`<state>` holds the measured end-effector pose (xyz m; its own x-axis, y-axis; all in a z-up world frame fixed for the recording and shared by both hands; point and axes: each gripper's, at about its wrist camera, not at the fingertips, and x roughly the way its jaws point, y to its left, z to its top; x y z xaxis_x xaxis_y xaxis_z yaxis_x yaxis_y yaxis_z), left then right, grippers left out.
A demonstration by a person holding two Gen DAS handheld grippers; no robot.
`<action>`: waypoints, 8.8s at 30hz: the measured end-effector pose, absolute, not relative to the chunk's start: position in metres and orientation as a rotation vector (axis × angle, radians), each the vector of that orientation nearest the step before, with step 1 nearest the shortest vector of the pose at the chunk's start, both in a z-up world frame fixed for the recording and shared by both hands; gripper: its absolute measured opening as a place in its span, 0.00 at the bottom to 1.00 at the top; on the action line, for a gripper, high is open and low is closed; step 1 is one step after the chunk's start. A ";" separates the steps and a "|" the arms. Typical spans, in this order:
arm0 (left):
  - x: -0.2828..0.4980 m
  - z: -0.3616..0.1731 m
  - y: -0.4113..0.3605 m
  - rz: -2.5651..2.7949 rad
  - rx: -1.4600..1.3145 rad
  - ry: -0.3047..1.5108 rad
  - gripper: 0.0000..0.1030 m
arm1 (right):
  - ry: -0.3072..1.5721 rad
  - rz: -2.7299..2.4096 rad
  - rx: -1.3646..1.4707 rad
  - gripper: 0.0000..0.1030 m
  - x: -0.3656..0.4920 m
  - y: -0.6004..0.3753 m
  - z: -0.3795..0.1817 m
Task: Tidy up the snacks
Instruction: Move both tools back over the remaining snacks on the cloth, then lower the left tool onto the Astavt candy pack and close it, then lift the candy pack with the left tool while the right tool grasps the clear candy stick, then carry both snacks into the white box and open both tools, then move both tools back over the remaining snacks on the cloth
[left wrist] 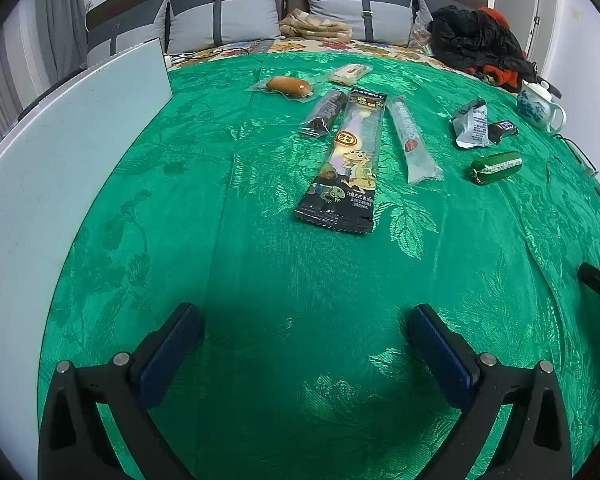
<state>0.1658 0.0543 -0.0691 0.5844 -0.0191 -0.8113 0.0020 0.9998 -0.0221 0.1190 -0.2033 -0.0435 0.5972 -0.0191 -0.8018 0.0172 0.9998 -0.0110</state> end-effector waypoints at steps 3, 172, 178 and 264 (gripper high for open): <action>0.166 -0.070 0.054 -0.012 -0.020 0.947 1.00 | 0.931 -0.021 -0.002 0.88 0.119 -0.204 -0.044; 0.174 -0.053 0.126 -0.076 -0.116 1.068 0.12 | 1.257 0.225 0.013 0.18 0.299 -0.032 -0.023; 0.126 -0.025 0.136 -0.106 -0.303 0.997 0.12 | 1.204 0.357 0.260 0.18 0.233 -0.066 0.007; 0.155 -0.051 0.035 0.018 0.034 0.972 1.00 | 0.937 -0.031 0.001 0.84 0.137 -0.220 -0.042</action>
<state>0.1551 0.0347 -0.0508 0.5634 0.0304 -0.8256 0.0001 0.9993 0.0369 0.1375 -0.2198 -0.0421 0.5920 -0.0266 -0.8055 0.0274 0.9995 -0.0129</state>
